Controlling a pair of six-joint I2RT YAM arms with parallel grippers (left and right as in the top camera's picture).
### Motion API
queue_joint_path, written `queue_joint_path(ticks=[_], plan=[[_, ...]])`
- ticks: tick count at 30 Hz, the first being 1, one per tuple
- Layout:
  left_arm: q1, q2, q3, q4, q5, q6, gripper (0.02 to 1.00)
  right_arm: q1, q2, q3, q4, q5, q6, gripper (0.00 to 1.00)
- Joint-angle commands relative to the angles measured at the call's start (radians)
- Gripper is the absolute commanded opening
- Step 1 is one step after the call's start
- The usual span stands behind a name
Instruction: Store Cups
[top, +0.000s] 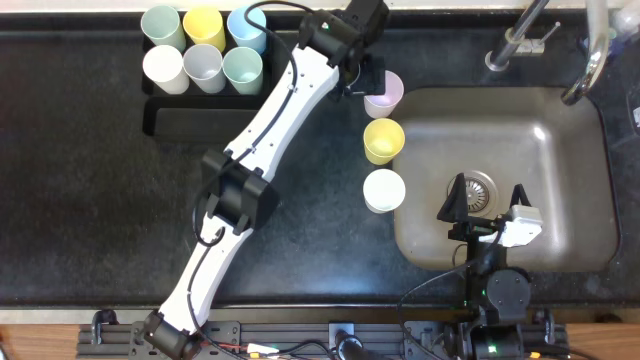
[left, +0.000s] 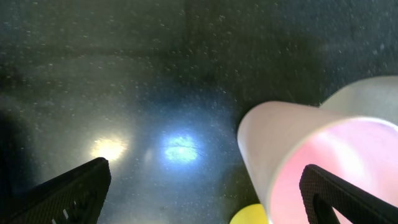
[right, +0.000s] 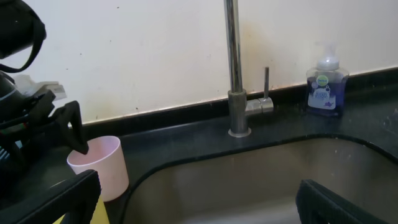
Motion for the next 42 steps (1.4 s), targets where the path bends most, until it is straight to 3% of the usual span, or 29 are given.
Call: queue_joint_path(ticks=[1, 33, 42], plan=[[0.005, 0.014, 0.023, 0.002, -0.008, -0.028, 1.000, -0.006, -0.008, -0.013, 0.007, 0.006, 0.004, 0.998], [0.003, 0.032, 0.017, -0.011, 0.041, -0.031, 1.000, -0.006, -0.008, -0.013, 0.007, 0.006, 0.005, 0.996], [0.002, 0.055, 0.017, 0.002, 0.060, -0.032, 0.925, -0.006, -0.008, -0.013, 0.007, 0.006, 0.004, 0.998]])
